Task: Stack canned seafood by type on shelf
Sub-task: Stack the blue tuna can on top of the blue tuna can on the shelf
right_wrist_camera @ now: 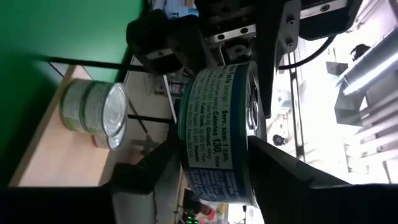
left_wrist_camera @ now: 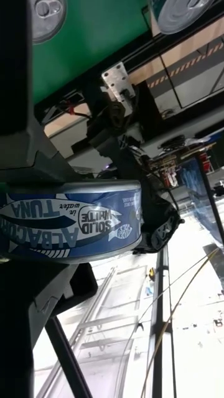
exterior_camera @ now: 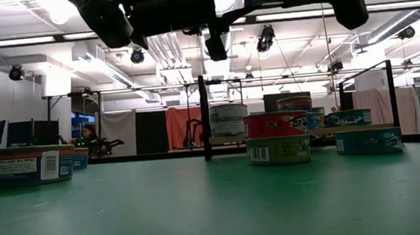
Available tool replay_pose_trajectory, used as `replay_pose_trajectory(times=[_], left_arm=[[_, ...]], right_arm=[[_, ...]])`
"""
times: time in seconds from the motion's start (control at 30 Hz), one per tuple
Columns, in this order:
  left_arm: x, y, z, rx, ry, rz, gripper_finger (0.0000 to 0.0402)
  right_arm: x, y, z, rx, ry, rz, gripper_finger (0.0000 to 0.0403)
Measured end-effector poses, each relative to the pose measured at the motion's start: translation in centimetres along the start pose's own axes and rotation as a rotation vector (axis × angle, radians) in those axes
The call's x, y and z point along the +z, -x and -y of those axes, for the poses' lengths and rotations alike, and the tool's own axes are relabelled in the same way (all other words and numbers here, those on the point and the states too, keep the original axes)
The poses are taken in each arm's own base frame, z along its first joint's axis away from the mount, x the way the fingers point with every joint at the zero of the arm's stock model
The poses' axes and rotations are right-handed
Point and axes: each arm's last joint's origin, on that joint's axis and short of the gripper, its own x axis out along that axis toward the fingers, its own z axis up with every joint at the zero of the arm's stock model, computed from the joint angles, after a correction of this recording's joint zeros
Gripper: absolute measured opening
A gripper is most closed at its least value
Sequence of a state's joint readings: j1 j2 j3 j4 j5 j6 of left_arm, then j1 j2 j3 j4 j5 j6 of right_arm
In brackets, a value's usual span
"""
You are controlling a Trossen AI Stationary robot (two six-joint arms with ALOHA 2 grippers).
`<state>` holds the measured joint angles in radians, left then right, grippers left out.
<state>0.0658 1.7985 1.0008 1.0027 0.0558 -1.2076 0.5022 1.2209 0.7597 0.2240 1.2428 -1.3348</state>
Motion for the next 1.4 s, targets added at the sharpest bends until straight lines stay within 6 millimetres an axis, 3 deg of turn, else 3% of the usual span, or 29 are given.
replay_pose_trajectory(times=[0.13, 0.4, 0.6, 0.87, 0.97, 1.2, 1.4], left_arm=[[-0.2, 0.0, 0.2, -0.003, 0.002, 0.009, 0.0129], [-0.2, -0.3, 0.6, -0.018, -0.049, 0.000, 0.0189], [-0.3, -0.3, 0.6, -0.020, -0.057, -0.005, 0.0176], [-0.4, -0.3, 0.6, -0.016, -0.041, -0.015, 0.0116], [-0.5, -0.3, 0.6, -0.021, -0.041, -0.023, 0.0119], [-0.5, -0.3, 0.6, -0.022, -0.043, -0.023, 0.0173], [-0.5, -0.3, 0.5, -0.013, -0.043, -0.027, 0.0179]], right_arm=[[-0.2, -0.3, 0.2, -0.007, 0.024, -0.015, 0.0149], [-0.1, -0.5, 0.6, -0.011, 0.001, 0.022, 0.0128], [-0.3, -0.9, 0.8, -0.009, -0.003, 0.019, 0.0135], [-0.5, -1.3, 0.8, -0.005, 0.045, 0.024, 0.0194], [-0.4, -1.3, 0.8, -0.001, 0.047, 0.053, 0.0205], [-0.8, -2.2, 0.9, 0.004, 0.066, 0.031, 0.0202], [-1.0, -2.6, 1.2, -0.009, 0.051, 0.016, 0.0169]])
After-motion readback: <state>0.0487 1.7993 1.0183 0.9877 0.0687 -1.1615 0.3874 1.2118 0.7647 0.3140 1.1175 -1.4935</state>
